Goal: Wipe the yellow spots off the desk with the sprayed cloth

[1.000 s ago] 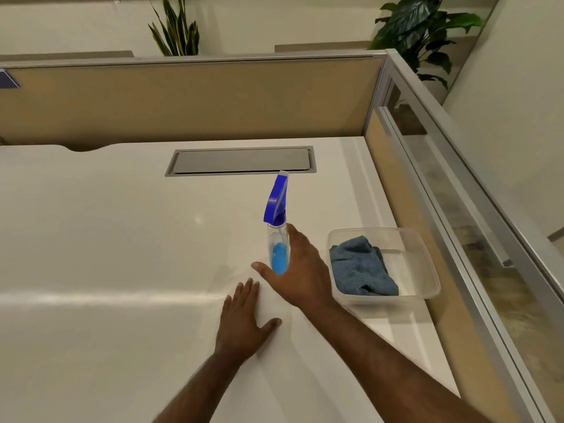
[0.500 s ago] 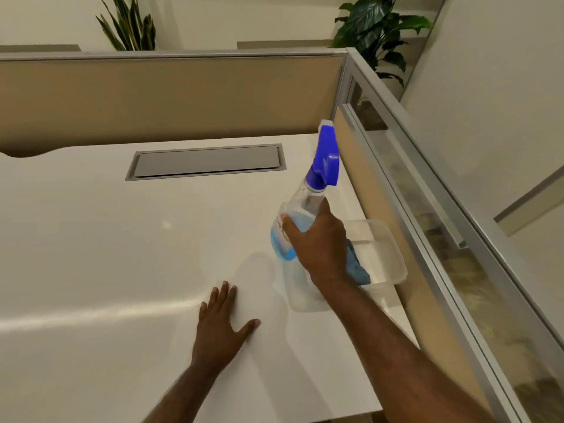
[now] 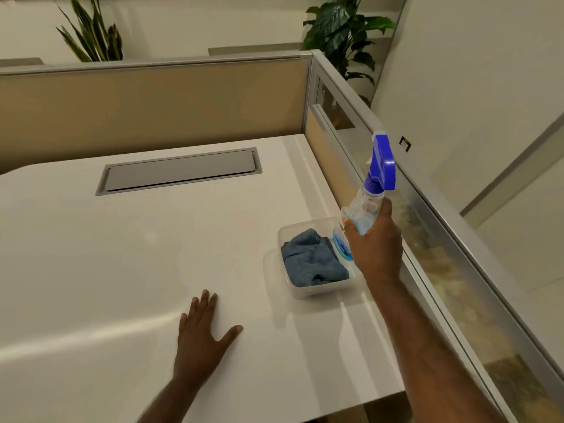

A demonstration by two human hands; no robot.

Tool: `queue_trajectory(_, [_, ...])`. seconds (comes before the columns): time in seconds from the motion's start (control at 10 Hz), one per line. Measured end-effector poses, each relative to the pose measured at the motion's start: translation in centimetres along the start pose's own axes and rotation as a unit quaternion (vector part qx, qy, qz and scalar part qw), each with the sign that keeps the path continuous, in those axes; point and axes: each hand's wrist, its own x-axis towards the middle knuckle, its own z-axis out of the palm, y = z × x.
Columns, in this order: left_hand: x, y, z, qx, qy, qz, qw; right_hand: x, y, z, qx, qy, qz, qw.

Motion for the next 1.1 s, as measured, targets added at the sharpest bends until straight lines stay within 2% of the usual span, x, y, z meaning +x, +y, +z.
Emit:
queue_trajectory(0.3, [-0.2, 0.1, -0.4, 0.002, -0.008, 0.009, 1.0, 0.0, 4.1, 2.9, 0.027, -0.049, 0.037, 0.998])
queue_trajectory(0.7, [-0.2, -0.2, -0.2, 0.006, -0.008, 0.012, 1.0, 0.5, 4.4, 2.4, 0.036, -0.018, 0.034, 0.999])
queue_trajectory(0.9, [-0.2, -0.2, -0.2, 0.008, -0.01, 0.009, 1.0, 0.8, 4.6, 2.7, -0.001, -0.016, 0.038, 0.999])
queue_trajectory(1.1, [-0.2, -0.3, 0.1, -0.007, -0.029, -0.002, 1.0, 0.0, 4.9, 1.9, 0.042, -0.002, 0.073, 0.996])
